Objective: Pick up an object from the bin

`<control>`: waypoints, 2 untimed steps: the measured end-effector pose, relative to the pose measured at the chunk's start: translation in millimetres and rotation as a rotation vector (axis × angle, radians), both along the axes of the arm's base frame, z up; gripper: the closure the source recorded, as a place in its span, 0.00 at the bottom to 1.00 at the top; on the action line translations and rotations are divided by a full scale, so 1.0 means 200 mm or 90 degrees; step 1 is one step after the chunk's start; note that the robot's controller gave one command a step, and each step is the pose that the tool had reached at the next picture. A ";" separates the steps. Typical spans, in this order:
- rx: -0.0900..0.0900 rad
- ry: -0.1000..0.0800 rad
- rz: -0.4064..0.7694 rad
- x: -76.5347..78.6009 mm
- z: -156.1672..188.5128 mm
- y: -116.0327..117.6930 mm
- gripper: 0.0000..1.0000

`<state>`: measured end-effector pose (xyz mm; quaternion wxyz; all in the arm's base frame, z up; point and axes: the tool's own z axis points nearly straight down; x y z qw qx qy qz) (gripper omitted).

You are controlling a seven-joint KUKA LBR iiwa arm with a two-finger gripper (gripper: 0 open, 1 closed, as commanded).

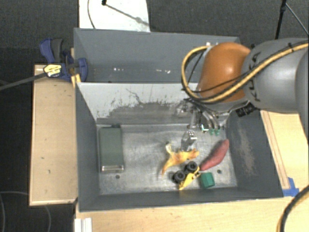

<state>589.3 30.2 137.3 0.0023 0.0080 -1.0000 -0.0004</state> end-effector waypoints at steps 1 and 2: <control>0.000 -0.005 -0.001 0.01 0.02 0.00 0.00; 0.001 -0.010 0.032 -0.10 -0.09 -0.07 0.00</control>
Offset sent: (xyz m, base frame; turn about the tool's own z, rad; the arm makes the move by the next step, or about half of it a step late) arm -0.0620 -0.0412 -0.0608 -0.1425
